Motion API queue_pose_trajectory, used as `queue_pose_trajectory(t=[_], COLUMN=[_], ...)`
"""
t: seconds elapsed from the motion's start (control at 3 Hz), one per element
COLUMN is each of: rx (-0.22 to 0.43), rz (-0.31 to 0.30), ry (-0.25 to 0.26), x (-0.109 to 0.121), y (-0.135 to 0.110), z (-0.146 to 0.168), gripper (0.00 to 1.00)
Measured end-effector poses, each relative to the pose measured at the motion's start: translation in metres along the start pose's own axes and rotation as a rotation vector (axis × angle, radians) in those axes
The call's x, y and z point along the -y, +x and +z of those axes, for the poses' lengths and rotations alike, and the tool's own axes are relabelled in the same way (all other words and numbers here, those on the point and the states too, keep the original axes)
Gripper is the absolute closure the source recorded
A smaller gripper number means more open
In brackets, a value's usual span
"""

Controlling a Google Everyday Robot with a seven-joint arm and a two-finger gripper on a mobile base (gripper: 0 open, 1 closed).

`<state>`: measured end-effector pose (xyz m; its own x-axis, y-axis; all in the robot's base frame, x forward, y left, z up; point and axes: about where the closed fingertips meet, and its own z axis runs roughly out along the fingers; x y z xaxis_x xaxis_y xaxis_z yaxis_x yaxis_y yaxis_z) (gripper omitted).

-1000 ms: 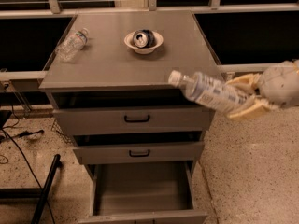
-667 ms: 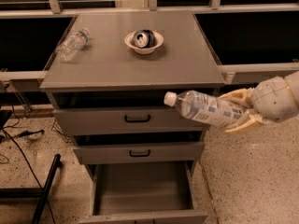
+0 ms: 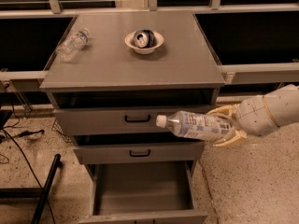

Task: Place blue plastic bottle into bottom drawer

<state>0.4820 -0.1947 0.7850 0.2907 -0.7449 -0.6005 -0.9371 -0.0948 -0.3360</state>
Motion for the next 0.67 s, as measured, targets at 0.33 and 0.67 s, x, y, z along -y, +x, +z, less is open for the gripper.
queue_pose_trajectory(t=[0.33,0.67], rx=[-0.029,-0.072], rz=[-0.034,-0.096], ry=[-0.011,-0.06], x=[-0.004,-0.015], y=[0.005,0.021], z=[0.009,0.043], gripper=[1.0,1.0])
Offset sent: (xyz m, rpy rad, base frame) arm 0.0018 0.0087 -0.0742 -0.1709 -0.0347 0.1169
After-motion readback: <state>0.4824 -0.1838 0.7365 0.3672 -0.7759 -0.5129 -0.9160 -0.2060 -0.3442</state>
